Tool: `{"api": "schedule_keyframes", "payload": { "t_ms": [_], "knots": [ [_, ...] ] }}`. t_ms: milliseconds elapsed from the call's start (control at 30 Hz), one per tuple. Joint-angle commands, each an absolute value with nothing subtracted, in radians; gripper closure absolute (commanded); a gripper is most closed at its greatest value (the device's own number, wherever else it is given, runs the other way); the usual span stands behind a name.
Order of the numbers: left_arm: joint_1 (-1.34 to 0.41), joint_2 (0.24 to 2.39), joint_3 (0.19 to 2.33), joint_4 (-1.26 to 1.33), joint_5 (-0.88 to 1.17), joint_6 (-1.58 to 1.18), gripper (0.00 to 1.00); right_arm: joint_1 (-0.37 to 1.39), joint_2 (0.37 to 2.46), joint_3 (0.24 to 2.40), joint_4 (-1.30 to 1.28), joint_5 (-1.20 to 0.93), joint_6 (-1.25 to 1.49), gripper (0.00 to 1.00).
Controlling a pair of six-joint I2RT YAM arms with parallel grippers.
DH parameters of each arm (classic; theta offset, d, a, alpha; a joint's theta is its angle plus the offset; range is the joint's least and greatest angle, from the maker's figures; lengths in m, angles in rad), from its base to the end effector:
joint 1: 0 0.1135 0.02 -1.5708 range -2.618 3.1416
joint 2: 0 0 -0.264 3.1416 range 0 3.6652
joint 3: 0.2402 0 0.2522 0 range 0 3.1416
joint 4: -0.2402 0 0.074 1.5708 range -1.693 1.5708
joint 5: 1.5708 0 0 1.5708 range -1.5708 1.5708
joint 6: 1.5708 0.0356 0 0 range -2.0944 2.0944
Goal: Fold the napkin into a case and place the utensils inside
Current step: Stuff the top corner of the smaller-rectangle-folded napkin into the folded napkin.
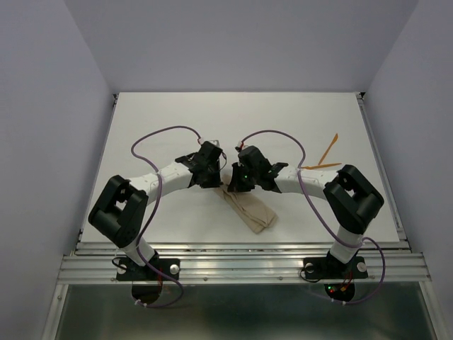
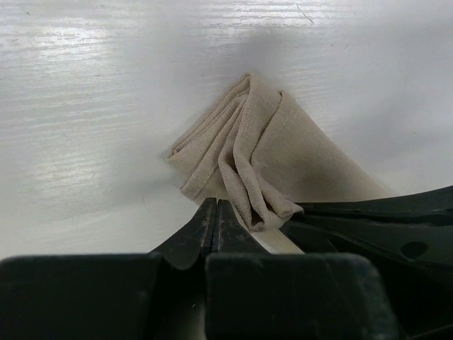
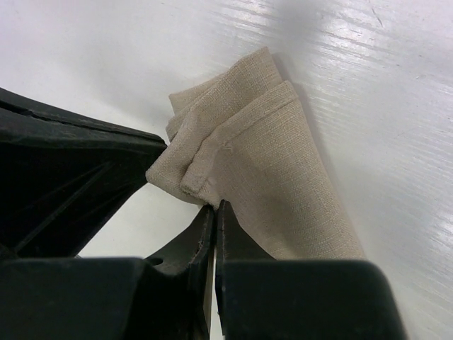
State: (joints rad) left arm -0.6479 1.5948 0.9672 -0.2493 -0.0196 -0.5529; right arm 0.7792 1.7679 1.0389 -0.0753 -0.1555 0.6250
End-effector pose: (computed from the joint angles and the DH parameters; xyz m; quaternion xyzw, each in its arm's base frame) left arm 0.2635 -0.1986 0.1979 0.0413 0.9395 -0.1845 0.2858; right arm 0.2594 0.2640 0.1753 -0.1002 0.9197 0.2958 0.2381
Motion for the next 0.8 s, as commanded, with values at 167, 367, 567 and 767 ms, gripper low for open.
{"api": "schedule_keyframes", "payload": {
  "t_ms": [167,367,567,767],
  "knots": [
    [-0.666,1.565,0.945,-0.216,-0.055,-0.543,0.84,0.775,1.726,1.066,-0.069,-0.127,0.669,0.99],
    [-0.672,1.508,0.874,-0.161,-0.025,-0.54,0.84,0.775,1.695,1.063,-0.061,-0.107,0.687,0.99],
    [-0.707,1.52,0.894,-0.163,-0.037,-0.529,0.73,0.775,1.687,1.057,-0.064,-0.1,0.695,0.99],
    [-0.733,1.551,0.922,-0.158,-0.052,-0.538,0.59,0.765,1.675,1.054,-0.064,-0.098,0.701,0.99]
  ]
}}
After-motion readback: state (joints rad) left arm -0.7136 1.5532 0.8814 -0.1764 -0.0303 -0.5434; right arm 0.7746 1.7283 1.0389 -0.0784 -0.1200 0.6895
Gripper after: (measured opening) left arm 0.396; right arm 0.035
